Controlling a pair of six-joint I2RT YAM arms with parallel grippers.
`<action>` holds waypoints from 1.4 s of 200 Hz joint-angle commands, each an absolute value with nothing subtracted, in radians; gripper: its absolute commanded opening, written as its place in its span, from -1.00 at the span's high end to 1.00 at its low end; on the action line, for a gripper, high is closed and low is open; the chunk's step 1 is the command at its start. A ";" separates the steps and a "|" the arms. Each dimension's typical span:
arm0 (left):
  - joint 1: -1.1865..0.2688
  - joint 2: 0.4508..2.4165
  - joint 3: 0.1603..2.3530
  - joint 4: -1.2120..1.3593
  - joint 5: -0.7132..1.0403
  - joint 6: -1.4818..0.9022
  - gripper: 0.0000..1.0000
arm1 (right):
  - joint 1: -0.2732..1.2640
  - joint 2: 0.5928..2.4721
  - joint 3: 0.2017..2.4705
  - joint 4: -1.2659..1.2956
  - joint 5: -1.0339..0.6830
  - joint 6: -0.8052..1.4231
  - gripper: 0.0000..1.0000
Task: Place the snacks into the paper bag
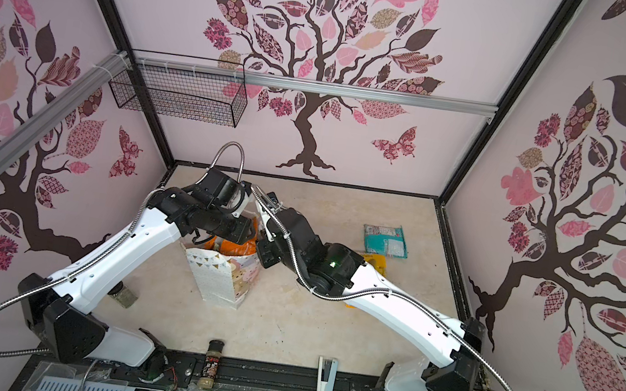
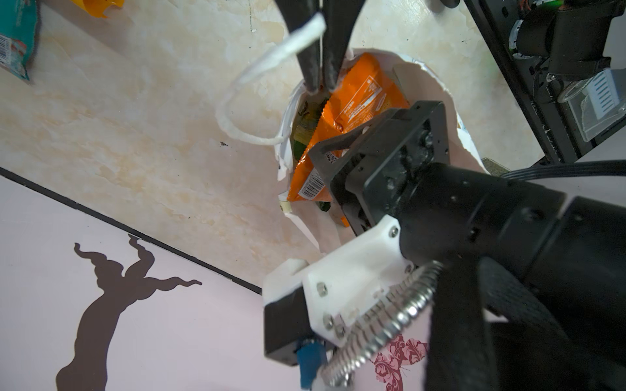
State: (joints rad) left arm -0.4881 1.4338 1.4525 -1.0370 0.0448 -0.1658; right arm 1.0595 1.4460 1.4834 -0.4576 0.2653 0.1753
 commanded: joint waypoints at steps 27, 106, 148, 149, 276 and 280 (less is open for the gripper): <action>-0.490 1.418 1.395 -1.034 -0.006 -0.185 0.07 | 1.060 1.385 1.498 -0.436 0.293 0.146 1.00; -0.490 1.487 1.356 -0.977 -0.029 -0.178 0.10 | 1.060 1.371 1.493 -0.450 0.275 0.163 0.97; -0.490 1.457 1.276 -0.896 -0.048 -0.196 0.09 | 1.060 1.376 1.474 -0.440 0.257 0.173 0.94; -0.491 1.455 1.274 -0.895 -0.048 -0.196 0.09 | 1.060 1.376 1.475 -0.440 0.256 0.173 0.94; -0.481 1.337 1.838 -1.305 -0.239 -0.202 -0.72 | 1.060 1.398 1.545 -0.500 0.265 0.189 0.25; -0.472 1.334 1.863 -1.318 -0.252 -0.214 -0.72 | 1.060 1.396 1.551 -0.513 0.271 0.193 0.25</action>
State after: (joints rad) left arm -0.4885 1.3685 1.6810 -1.1797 -0.1734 -0.1936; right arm 1.0599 1.4311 1.4773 -0.4717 0.2565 0.1829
